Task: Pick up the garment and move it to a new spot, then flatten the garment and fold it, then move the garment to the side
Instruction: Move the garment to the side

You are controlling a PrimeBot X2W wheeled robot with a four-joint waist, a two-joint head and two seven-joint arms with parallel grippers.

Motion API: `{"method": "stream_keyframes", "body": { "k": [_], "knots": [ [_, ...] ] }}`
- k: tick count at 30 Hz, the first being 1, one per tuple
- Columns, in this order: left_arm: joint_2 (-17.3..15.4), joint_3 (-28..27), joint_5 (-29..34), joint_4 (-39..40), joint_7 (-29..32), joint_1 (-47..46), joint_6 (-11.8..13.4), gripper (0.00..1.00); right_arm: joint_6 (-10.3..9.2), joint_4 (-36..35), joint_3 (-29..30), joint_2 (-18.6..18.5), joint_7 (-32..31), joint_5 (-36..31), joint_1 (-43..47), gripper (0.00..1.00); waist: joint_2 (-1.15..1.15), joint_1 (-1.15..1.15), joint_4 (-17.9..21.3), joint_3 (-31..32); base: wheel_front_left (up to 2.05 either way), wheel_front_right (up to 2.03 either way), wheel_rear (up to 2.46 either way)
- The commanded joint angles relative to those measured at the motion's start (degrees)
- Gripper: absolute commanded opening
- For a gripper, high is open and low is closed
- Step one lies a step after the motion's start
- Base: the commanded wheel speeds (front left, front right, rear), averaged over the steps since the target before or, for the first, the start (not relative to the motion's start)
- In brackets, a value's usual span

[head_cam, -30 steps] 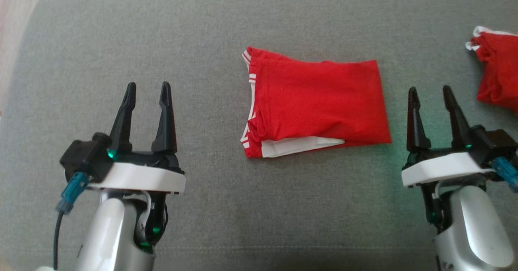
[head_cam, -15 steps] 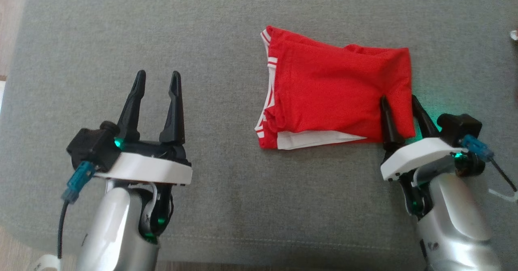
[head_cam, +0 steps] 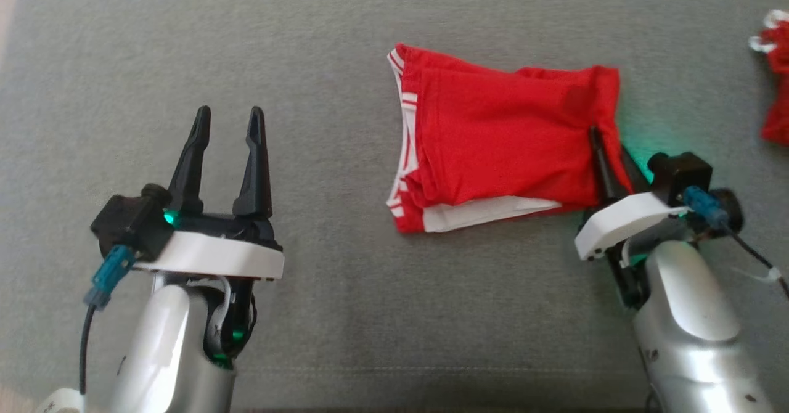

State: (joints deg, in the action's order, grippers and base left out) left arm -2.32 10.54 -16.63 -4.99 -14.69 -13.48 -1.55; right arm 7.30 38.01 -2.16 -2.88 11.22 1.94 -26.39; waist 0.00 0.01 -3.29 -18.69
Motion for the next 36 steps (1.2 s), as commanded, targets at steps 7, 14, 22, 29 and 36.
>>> {"method": "stream_keyframes", "body": {
  "k": [7,14,22,29,36],
  "knots": [
    [-0.6,-1.7,1.2,2.9,-0.3,-1.6,-0.4,1.00,0.19,-10.7,1.0,-4.0,0.3,-8.9,-2.5,0.00,0.00,-0.01,5.5,1.2,0.00,0.00,0.00],
    [-0.6,-1.1,1.9,3.6,-0.3,-2.6,-1.0,1.00,0.19,-16.8,-1.6,-15.8,-4.1,-7.7,-4.7,0.00,0.00,-0.01,9.2,-0.4,0.00,0.00,0.00],
    [-0.6,-0.9,3.0,3.8,-0.3,-4.6,-1.9,1.00,0.19,-16.9,3.9,-28.0,-7.6,-7.5,-6.6,0.00,0.00,-0.01,10.7,-4.0,0.00,0.00,0.00],
    [-0.6,-1.2,3.6,3.5,-0.3,-5.7,-2.7,1.00,0.19,-20.3,5.4,-29.2,-9.6,-6.7,-4.9,0.00,0.00,-0.01,10.6,-6.1,0.00,0.00,0.00],
    [-0.6,-1.4,3.6,2.9,-0.3,-6.1,-3.2,1.00,0.19,-24.3,7.2,-29.0,-10.5,-6.8,-2.7,0.00,0.00,-0.01,10.2,-6.8,0.00,0.00,0.00]
  ]
}}
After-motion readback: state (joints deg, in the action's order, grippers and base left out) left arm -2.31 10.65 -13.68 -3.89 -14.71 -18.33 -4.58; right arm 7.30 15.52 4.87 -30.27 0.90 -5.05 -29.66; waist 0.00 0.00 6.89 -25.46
